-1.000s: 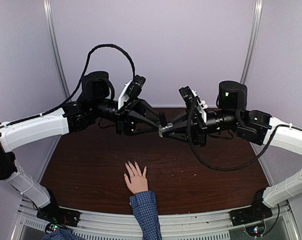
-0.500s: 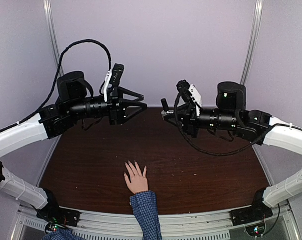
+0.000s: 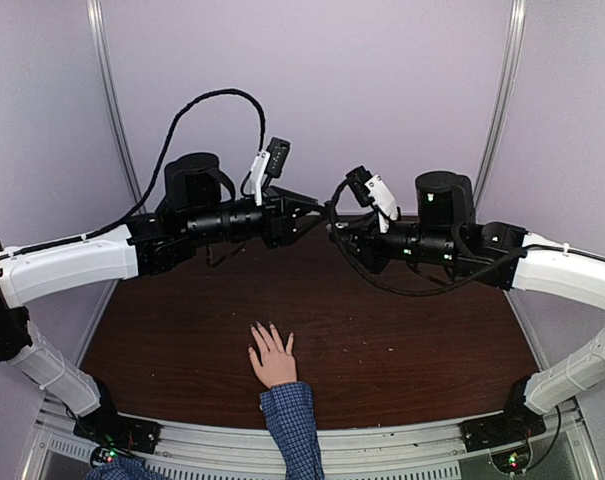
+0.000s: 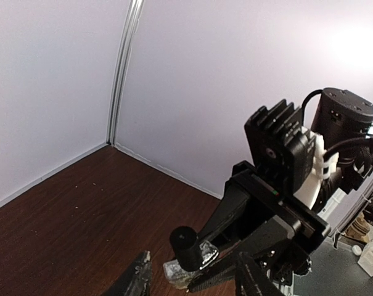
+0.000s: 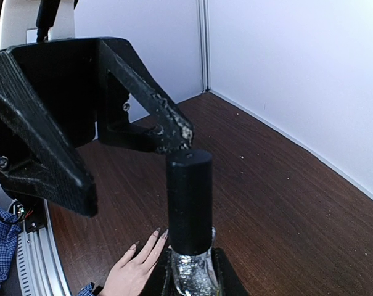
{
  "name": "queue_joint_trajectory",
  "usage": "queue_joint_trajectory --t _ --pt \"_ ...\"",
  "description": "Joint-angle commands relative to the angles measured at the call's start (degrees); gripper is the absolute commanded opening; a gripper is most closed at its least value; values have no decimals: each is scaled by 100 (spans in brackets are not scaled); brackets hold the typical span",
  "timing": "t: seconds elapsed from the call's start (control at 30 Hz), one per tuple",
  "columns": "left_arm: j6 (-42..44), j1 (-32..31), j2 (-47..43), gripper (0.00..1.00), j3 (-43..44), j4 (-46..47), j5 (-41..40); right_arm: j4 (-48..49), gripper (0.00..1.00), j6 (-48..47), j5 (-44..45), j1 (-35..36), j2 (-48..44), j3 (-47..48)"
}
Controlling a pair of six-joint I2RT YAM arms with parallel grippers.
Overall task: Paint the nails
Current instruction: Screw the nail polish bottle cap onto the nail polish bottle.
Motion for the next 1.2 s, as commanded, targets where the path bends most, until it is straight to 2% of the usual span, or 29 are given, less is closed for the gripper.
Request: queue_joint_trajectory --t 0.0,0.37,0.6,0.77,0.9,1.17 --pt "-365 -59 197 44 280 504 -224 17 0 130 255 55 24 265" --pt "-539 -62 381 34 337 615 -273 -23 0 90 241 101 70 328" --pt "-539 -64 484 32 447 600 -131 -48 0 73 266 101 87 344" --pt "-549 -56 530 21 474 598 -17 -55 0 41 252 105 78 353" --pt "-549 -56 516 17 416 568 77 -87 0 -46 189 97 56 381" --pt "-442 -53 438 6 212 717 779 75 0 -219 -695 -116 -168 388"
